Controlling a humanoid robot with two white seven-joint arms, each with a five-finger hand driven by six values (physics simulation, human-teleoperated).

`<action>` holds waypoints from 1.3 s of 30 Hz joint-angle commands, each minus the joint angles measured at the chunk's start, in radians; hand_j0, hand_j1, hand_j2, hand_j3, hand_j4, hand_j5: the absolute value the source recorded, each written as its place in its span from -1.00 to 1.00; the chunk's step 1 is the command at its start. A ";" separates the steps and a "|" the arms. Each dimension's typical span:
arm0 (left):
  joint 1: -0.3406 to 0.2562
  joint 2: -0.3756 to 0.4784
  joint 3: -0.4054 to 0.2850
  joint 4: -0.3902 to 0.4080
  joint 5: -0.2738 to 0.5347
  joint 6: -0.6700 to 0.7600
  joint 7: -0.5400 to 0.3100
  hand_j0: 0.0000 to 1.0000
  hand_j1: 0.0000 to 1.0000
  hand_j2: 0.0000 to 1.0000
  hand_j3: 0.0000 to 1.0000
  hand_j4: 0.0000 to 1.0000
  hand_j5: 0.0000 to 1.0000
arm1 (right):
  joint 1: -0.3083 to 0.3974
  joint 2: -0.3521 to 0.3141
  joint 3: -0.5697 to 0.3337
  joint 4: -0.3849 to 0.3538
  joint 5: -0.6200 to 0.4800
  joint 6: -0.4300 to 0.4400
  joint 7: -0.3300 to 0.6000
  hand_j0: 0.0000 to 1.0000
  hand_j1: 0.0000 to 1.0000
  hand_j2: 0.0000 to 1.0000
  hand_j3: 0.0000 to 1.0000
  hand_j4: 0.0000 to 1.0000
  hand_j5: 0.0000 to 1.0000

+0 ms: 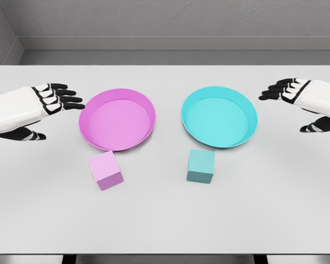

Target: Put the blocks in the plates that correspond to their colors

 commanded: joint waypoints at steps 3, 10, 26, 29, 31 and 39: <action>0.000 0.002 -0.001 -0.001 0.006 0.000 0.000 1.00 1.00 1.00 1.00 1.00 1.00 | -0.005 0.002 -0.002 -0.003 -0.003 0.003 0.000 1.00 1.00 1.00 1.00 1.00 1.00; -0.121 -0.058 -0.203 -0.003 0.005 0.000 -0.184 1.00 1.00 1.00 1.00 1.00 1.00 | -0.040 0.028 0.003 -0.018 0.005 0.003 0.000 1.00 1.00 1.00 1.00 1.00 1.00; -0.147 -0.182 -0.279 -0.003 0.002 0.000 -0.253 1.00 1.00 1.00 1.00 1.00 1.00 | -0.373 0.084 0.598 -0.078 0.104 0.003 0.000 1.00 1.00 1.00 1.00 1.00 1.00; -0.143 -0.184 -0.279 -0.003 -0.020 0.000 -0.253 1.00 1.00 1.00 1.00 1.00 1.00 | -0.370 0.105 0.606 -0.078 0.104 0.003 0.000 1.00 1.00 1.00 1.00 1.00 1.00; -0.143 -0.190 -0.279 -0.003 -0.038 0.000 -0.253 1.00 1.00 1.00 1.00 1.00 1.00 | -0.373 0.123 0.642 -0.078 0.104 0.003 0.000 1.00 1.00 1.00 1.00 1.00 1.00; -0.141 -0.220 -0.280 -0.003 -0.077 0.000 -0.253 1.00 1.00 1.00 1.00 1.00 1.00 | -0.379 0.163 0.644 -0.078 0.104 0.003 0.000 1.00 1.00 1.00 1.00 1.00 1.00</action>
